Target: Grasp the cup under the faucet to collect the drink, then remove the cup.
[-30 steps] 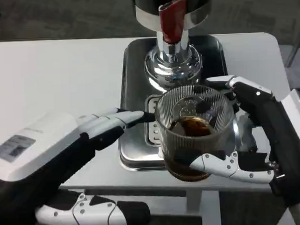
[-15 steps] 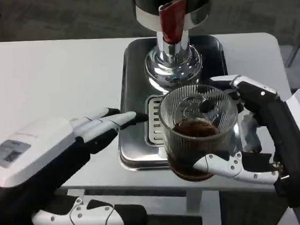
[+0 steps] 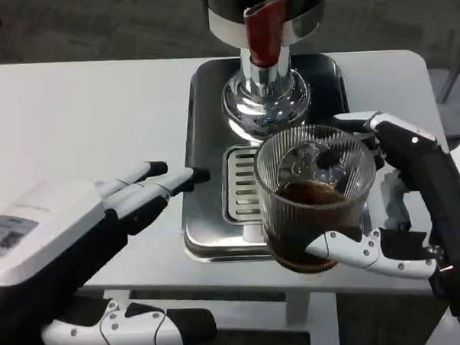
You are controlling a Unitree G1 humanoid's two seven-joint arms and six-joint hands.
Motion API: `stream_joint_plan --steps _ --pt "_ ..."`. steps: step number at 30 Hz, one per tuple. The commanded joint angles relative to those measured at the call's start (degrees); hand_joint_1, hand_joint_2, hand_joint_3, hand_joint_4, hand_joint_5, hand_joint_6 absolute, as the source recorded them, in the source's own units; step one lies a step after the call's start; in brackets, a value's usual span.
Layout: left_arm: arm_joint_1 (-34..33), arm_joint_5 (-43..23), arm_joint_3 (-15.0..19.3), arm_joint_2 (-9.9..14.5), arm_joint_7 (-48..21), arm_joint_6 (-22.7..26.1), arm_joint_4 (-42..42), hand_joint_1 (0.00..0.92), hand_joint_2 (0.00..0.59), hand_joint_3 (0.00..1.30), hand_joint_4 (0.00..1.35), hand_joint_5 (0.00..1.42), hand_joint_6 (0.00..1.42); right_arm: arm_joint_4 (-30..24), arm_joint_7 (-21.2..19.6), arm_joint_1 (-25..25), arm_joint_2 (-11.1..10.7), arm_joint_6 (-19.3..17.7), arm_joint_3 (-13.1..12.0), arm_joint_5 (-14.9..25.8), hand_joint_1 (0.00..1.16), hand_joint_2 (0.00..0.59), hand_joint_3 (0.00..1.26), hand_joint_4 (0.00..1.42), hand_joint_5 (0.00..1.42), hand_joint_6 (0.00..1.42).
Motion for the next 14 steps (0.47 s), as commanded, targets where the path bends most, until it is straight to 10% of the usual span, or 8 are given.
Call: stream_joint_plan --steps 1,14 --pt "0.68 0.6 0.51 0.2 0.04 -0.03 0.17 0.0 0.045 0.06 0.0 0.01 0.17 -0.92 -0.82 -0.27 0.51 -2.07 0.01 0.92 0.83 0.204 1.06 1.19 1.42 1.42" --pt "0.98 0.32 1.15 0.33 -0.17 -1.11 0.73 0.0 0.044 0.05 0.0 0.0 0.14 -0.03 -0.84 -1.65 0.75 -1.57 0.27 0.56 0.84 0.208 1.06 1.19 1.42 1.42"
